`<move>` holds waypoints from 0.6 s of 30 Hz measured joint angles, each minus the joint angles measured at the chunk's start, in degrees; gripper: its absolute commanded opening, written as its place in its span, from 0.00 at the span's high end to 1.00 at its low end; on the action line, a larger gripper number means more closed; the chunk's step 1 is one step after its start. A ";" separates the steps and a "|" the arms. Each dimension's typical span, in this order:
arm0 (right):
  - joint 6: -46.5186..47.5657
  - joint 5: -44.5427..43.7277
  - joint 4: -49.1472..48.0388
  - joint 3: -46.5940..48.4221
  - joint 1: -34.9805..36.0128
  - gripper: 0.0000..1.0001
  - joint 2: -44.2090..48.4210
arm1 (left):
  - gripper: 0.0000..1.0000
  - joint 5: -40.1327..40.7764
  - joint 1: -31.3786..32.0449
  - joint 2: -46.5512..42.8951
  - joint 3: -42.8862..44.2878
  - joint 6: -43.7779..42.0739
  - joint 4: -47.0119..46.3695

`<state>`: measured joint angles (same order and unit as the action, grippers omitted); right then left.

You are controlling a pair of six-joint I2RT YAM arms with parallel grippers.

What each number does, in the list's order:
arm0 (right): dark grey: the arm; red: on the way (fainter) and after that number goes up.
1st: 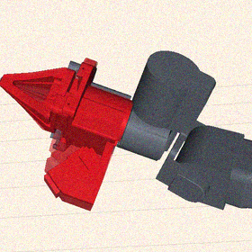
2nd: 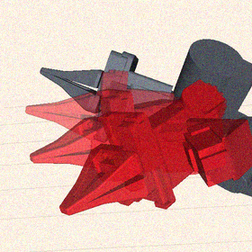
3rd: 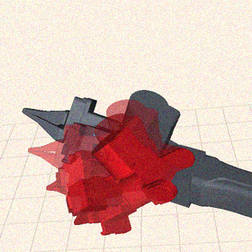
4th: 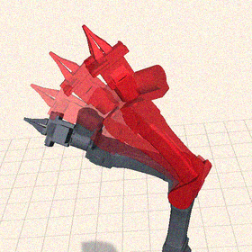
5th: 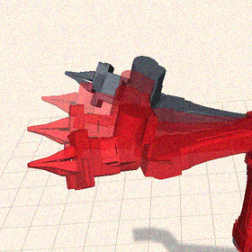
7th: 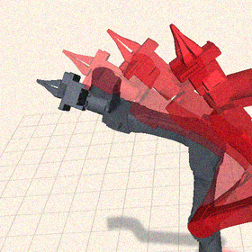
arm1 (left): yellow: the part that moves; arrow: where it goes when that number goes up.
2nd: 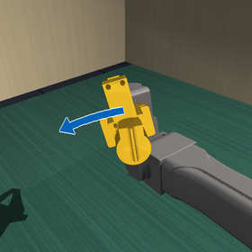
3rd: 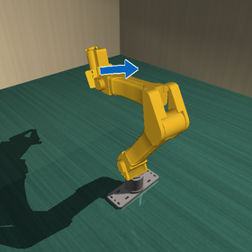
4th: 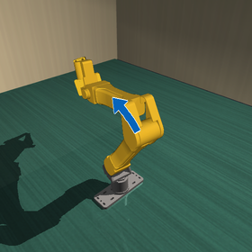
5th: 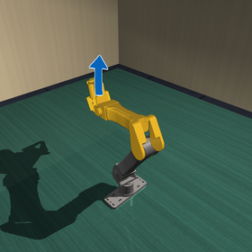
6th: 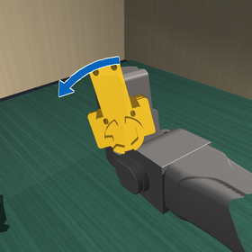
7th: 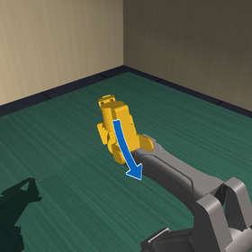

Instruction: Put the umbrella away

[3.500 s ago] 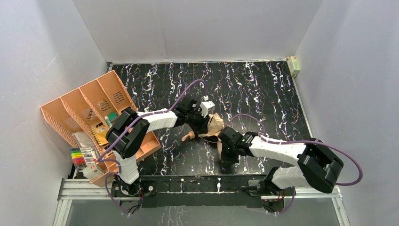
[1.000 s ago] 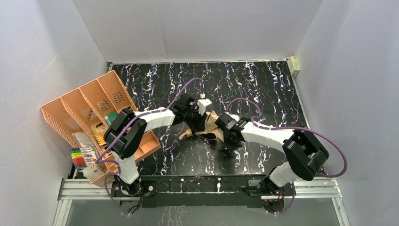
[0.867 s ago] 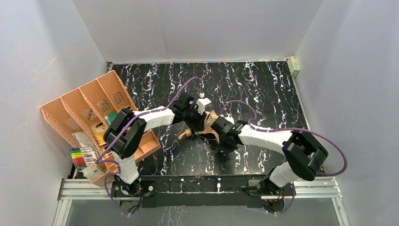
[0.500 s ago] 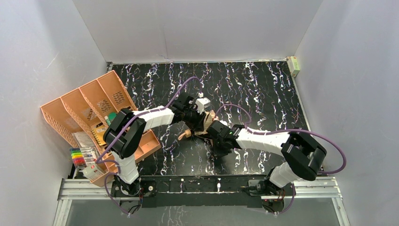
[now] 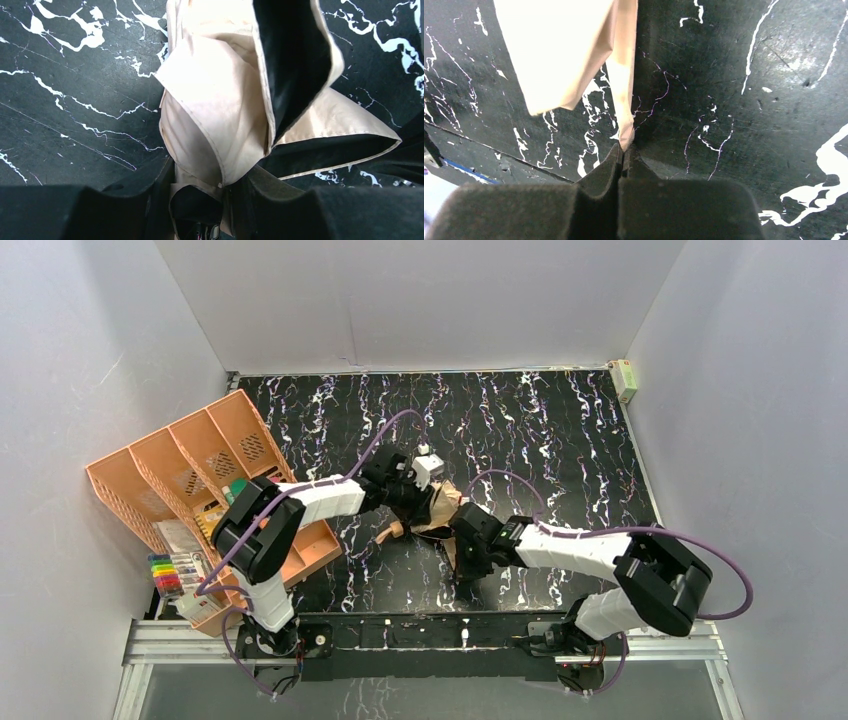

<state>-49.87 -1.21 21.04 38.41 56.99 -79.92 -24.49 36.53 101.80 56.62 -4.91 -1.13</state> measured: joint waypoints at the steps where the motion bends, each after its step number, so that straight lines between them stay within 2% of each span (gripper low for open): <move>1: -0.26 0.35 -0.72 -0.46 0.02 1.00 0.26 | 1.00 0.68 0.37 -0.42 -0.90 -0.15 -1.14; 13: -1.11 2.29 -3.67 -3.48 0.04 1.00 2.73 | 1.00 16.68 10.58 -2.86 -6.10 -4.81 -10.69; 16: -1.44 1.53 -3.52 -4.61 0.02 1.00 4.31 | 1.00 18.40 11.74 -2.89 -6.67 -5.99 -12.04; 18: -1.77 0.72 -3.06 -5.01 0.02 0.91 5.07 | 1.00 18.97 12.13 -2.89 -6.88 -6.86 -12.57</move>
<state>-51.64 -0.49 17.98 33.41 57.01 -74.85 -5.52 48.66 98.91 49.74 -11.77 -13.69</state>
